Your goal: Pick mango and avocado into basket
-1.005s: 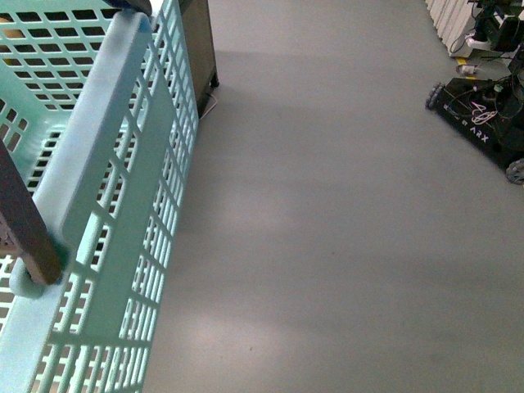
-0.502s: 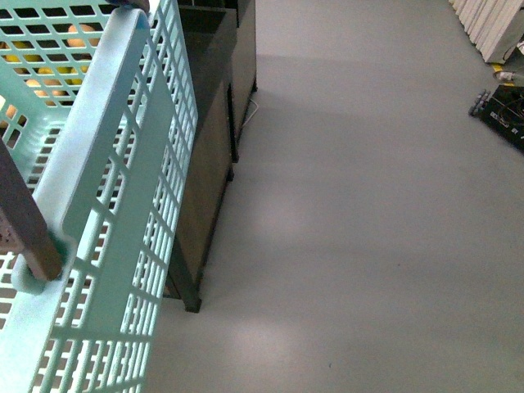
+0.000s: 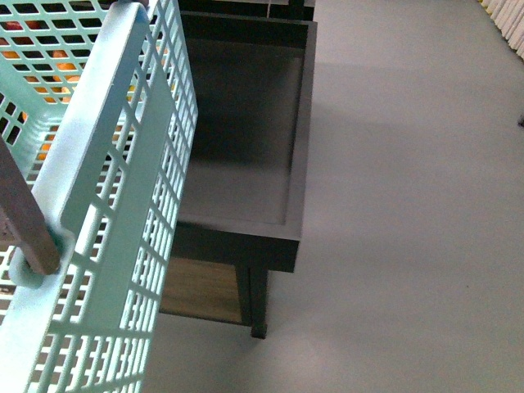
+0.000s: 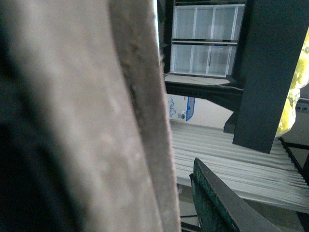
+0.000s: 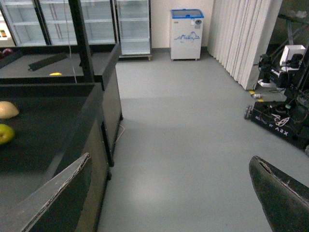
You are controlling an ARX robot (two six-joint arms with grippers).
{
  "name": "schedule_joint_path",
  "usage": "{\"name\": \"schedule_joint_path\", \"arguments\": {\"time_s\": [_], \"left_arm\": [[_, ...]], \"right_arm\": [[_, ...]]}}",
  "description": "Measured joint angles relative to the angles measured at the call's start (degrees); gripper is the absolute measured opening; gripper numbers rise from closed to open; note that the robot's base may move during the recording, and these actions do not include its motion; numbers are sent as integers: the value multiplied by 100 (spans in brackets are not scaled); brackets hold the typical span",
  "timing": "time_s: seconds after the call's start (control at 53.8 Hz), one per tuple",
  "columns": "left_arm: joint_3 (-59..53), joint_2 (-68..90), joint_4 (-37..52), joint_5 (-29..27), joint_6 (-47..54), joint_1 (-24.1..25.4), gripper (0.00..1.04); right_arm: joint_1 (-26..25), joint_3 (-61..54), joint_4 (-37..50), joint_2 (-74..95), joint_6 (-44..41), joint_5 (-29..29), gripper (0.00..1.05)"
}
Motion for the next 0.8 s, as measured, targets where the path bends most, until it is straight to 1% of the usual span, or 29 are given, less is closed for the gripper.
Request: {"name": "schedule_joint_path", "arguments": {"time_s": [0.8], "left_arm": [[2, 2, 0, -2, -4, 0, 29]], "right_arm": [[0, 0, -2, -4, 2, 24, 96]]}}
